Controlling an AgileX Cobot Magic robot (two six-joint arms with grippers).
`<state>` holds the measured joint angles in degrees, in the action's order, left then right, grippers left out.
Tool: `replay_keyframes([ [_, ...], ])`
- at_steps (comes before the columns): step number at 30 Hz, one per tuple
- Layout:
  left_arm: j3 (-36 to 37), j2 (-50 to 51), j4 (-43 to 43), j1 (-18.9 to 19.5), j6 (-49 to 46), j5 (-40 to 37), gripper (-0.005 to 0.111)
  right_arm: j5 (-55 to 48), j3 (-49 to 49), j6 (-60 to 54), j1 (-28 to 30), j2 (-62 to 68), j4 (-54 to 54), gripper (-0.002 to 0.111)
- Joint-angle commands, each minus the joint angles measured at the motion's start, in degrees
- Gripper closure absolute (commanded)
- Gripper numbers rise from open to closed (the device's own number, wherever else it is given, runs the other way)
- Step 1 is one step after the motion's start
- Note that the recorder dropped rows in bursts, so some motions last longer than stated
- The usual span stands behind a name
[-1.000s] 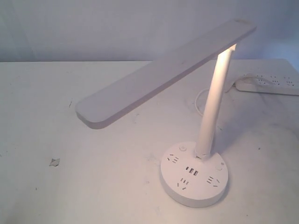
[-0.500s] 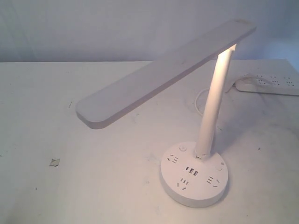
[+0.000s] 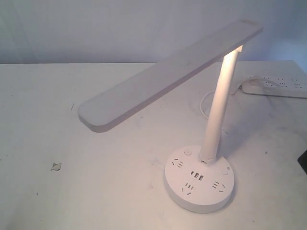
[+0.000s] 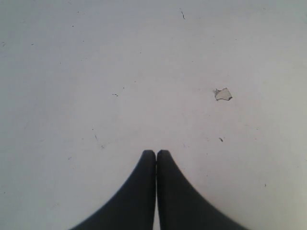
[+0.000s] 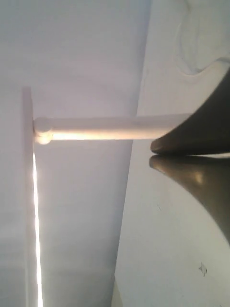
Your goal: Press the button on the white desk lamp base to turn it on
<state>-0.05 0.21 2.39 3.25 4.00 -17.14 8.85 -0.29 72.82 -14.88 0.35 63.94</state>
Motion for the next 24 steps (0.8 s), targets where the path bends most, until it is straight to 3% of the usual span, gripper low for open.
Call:
replay_keyframes([
  [1, 0.05, -0.21, -0.21, 0.03, 0.06, -0.44, 0.107, -7.03, 0.29, 10.68, 0.03, -0.35, -0.03, 0.108],
  [24, 0.05, -0.21, -0.21, 0.03, 0.06, -0.44, 0.107, -8.85, 0.29, 11.55, 0.03, -0.35, 0.19, 0.108],
])
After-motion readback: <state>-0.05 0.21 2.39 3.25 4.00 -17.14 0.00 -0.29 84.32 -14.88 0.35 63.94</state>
